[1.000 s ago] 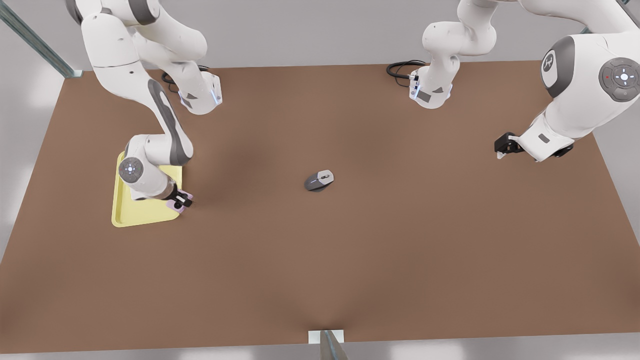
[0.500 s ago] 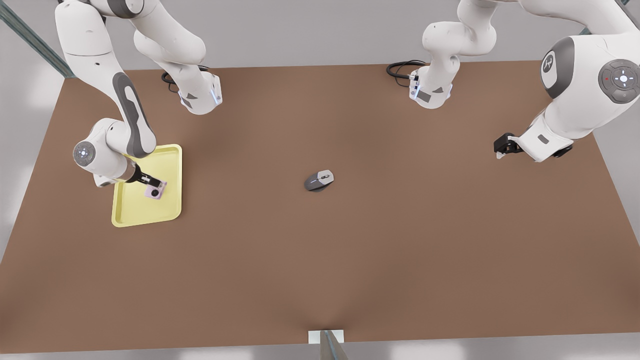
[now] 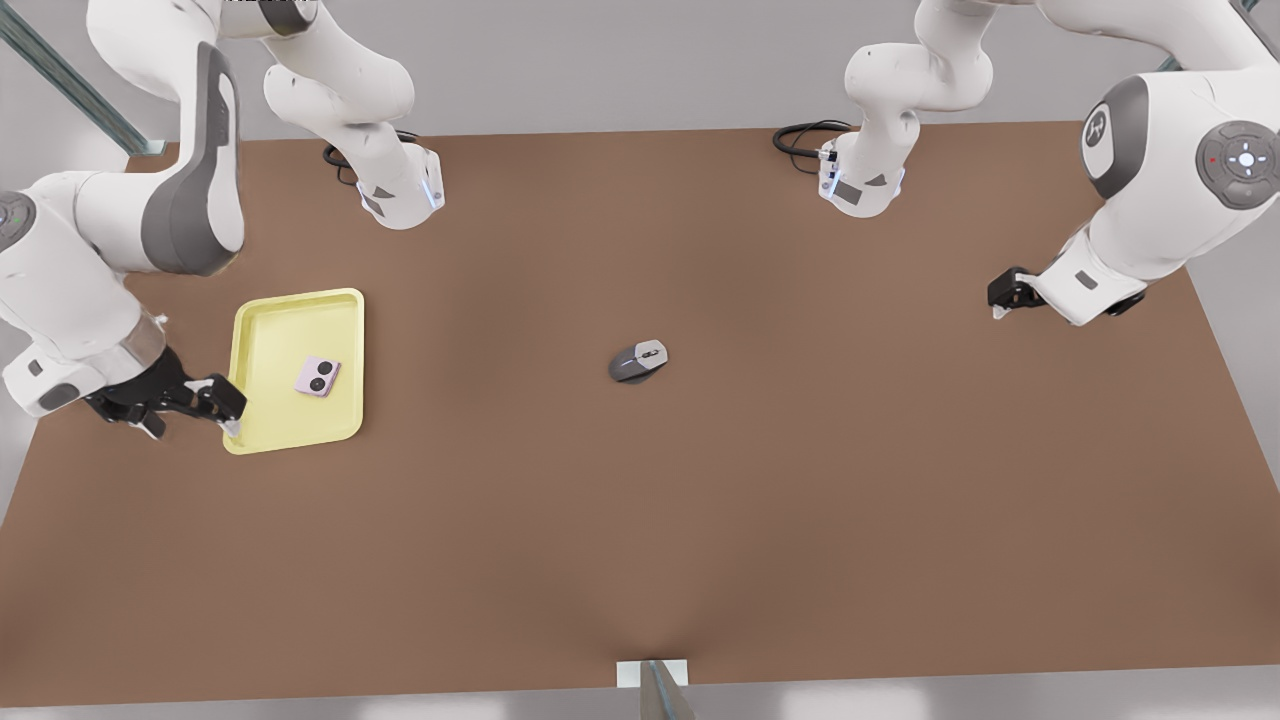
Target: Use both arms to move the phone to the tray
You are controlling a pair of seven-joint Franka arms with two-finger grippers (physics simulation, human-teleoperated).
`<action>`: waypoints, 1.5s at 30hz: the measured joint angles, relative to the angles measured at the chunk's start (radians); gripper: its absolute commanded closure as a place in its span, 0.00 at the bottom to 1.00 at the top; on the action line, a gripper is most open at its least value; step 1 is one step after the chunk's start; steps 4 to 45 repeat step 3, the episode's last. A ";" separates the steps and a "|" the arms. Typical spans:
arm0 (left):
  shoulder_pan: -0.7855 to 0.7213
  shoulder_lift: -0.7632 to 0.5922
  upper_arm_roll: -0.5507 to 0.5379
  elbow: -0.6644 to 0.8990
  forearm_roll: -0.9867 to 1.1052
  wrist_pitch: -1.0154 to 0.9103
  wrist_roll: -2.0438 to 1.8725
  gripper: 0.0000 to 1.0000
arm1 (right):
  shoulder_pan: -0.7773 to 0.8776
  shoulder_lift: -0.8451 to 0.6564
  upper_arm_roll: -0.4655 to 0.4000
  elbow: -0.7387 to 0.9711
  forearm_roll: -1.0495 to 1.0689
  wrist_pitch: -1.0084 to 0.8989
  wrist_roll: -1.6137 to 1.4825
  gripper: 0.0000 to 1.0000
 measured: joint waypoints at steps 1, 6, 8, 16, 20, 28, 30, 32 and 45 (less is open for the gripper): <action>0.000 0.001 -0.001 0.000 0.000 0.000 0.000 0.00 | -0.004 0.004 -0.001 0.020 -0.004 -0.045 -0.002 0.00; 0.000 0.001 -0.002 0.000 0.001 0.000 -0.001 0.00 | -0.007 0.006 -0.001 0.036 -0.006 -0.117 -0.004 0.00; 0.000 0.001 -0.002 0.000 0.001 0.000 -0.001 0.00 | -0.007 0.006 -0.001 0.036 -0.006 -0.117 -0.004 0.00; 0.000 0.001 -0.002 0.000 0.001 0.000 -0.001 0.00 | -0.007 0.006 -0.001 0.036 -0.006 -0.117 -0.004 0.00; 0.000 0.001 -0.002 0.000 0.001 0.000 -0.001 0.00 | -0.007 0.006 -0.001 0.036 -0.006 -0.117 -0.004 0.00; 0.000 0.001 -0.002 0.000 0.001 0.000 -0.001 0.00 | -0.007 0.006 -0.001 0.036 -0.006 -0.117 -0.004 0.00; 0.000 0.001 -0.002 0.000 0.001 0.000 -0.001 0.00 | -0.007 0.006 -0.001 0.036 -0.006 -0.117 -0.004 0.00; 0.000 0.001 -0.002 0.000 0.001 0.000 -0.001 0.00 | -0.007 0.006 -0.001 0.036 -0.006 -0.117 -0.004 0.00; 0.000 0.001 -0.002 0.000 0.001 0.000 -0.001 0.00 | -0.007 0.006 -0.001 0.036 -0.006 -0.117 -0.004 0.00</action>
